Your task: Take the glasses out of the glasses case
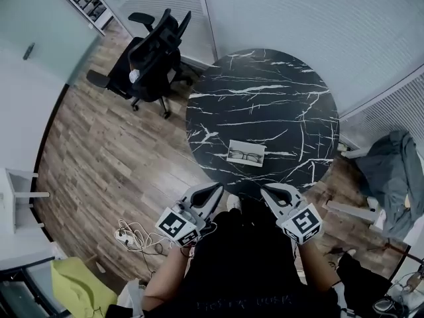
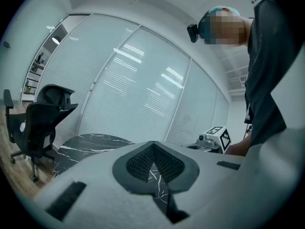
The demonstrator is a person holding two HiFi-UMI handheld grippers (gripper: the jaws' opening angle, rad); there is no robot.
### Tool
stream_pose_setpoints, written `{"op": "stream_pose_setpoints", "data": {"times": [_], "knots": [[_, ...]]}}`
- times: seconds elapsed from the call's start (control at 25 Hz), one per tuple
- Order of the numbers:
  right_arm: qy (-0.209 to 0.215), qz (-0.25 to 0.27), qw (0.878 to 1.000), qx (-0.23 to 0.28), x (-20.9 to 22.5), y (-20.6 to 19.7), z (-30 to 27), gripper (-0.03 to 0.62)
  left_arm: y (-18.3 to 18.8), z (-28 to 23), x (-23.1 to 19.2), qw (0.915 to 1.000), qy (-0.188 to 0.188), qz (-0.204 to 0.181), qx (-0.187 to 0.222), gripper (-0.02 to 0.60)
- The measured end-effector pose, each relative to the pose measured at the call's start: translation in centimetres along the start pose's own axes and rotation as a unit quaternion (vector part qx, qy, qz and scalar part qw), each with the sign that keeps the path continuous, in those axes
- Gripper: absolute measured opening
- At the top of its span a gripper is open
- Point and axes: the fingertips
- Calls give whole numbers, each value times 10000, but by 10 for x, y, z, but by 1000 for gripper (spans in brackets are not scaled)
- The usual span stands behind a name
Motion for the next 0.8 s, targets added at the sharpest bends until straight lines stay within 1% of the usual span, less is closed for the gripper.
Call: {"op": "stream_pose_setpoints", "data": {"times": [0.24, 0.36, 0.44, 0.56, 0.8], "knots": [[91, 163, 9995, -251, 32, -8, -15, 31, 1, -21, -6, 9996, 256, -52, -73, 18], [145, 335, 9981, -488, 48, -19, -26, 32, 3, -32, -10, 9992, 390, 42, -22, 18], [263, 507, 9960, -680, 55, -27, -38, 32, 1, -39, -11, 9988, 488, 60, -12, 18], [488, 658, 9921, -947, 62, -41, -54, 32, -7, -44, -13, 9979, 642, -40, -93, 18], [666, 1007, 9818, -1468, 71, -70, -82, 34, -22, -41, -19, 9966, 804, 87, -167, 18]]}}
Point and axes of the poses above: the fingertips, and each gripper's own axes: z backward along the fingers, x to its right, y out of its top, and after that the axes turned 2 degrees about z, right-handed
